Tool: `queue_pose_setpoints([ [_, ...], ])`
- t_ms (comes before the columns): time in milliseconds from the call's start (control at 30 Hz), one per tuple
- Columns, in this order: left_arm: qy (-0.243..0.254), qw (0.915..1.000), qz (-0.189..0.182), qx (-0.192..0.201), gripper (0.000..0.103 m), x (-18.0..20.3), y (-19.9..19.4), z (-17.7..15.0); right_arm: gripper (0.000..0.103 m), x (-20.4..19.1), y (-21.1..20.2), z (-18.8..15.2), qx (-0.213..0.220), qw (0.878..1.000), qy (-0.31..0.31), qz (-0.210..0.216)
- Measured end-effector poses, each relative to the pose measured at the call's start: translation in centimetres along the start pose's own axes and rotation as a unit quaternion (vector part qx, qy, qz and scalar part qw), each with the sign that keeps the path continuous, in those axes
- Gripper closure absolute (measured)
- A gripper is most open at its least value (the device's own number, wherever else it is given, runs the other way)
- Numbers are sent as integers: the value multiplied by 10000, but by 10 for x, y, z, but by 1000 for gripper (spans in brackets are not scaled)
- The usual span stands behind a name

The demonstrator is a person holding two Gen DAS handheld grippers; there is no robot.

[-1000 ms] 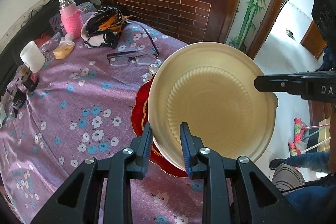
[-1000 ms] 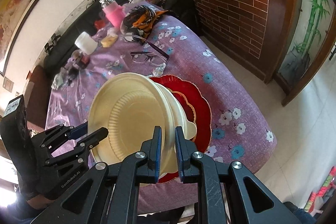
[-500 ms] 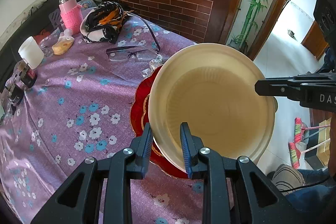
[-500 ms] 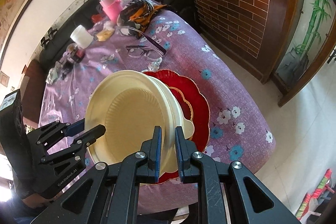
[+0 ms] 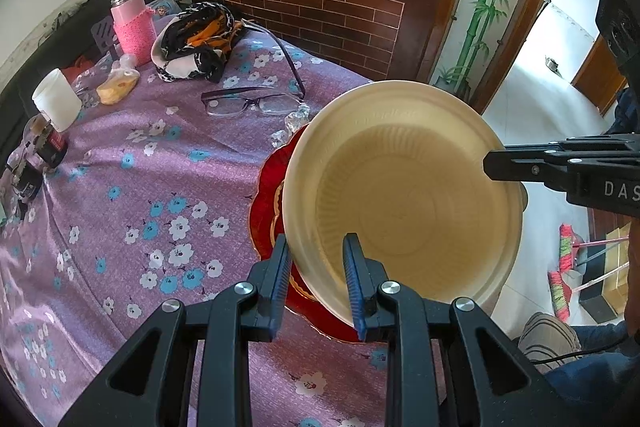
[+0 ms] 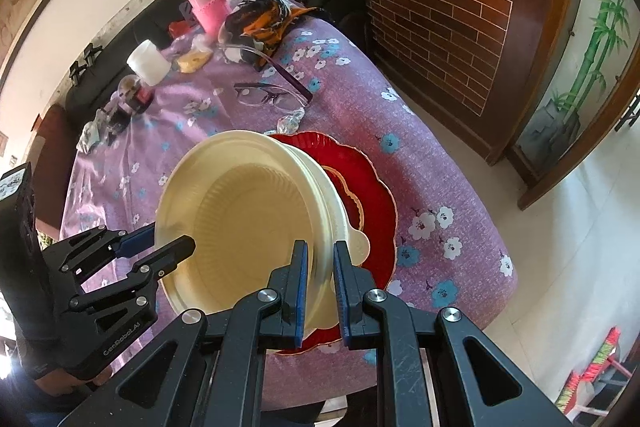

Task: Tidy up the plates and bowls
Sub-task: 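Lower the beige bowl into the white bowl on the stack with the right gripper, then open the right gripper and lift it off the beige bowl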

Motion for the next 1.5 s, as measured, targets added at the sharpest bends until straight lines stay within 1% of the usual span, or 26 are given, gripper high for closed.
queue_pose_setpoints([
  [400,13,10000,-41,35,79,-5,0,2,89,-3,1,1,46,10000,0,-75],
  [467,27,10000,-45,34,79,-5,0,2,87,-4,1,1,44,10000,26,-82],
  [667,-1,10000,-68,40,75,-8,0,3,87,-6,0,3,75,9999,95,-16],
  [733,6,10000,-62,39,72,-8,0,4,87,-7,1,3,75,9999,85,-13],
  [800,13,10000,-60,41,65,-9,0,5,87,-7,2,2,50,9999,107,12],
  [833,22,10000,-49,50,63,-9,-1,4,86,-7,2,2,41,9999,113,20],
  [900,3,10000,-31,85,52,-11,-3,5,82,-6,1,3,61,9999,152,37],
  [967,-14,9999,25,141,45,-12,-5,4,72,-6,-1,3,88,9998,182,66],
  [1033,-1,9998,27,202,42,-13,-7,4,67,-5,-6,3,212,9995,226,98],
  [1133,126,9995,37,286,37,-10,-12,4,67,-2,-17,1,451,9980,413,145],
  [1200,169,9992,34,356,31,-9,-14,4,66,-2,-23,0,569,9970,491,165],
  [1300,222,9988,-12,428,29,-9,-17,3,65,-2,-33,-6,742,9952,619,136],
  [1500,238,9981,-116,551,29,-10,-24,1,65,2,-48,-24,894,9923,862,52],
])
Point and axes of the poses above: each gripper's, at about its wrist camera, not at the fingertips, and y roughly the way its jaws point, x to its right, z to its top, the point moved 2 cm from there along y, roughly the way its jaws point, and after that the axes turned 10 degrees about y, right-handed, at the moved point
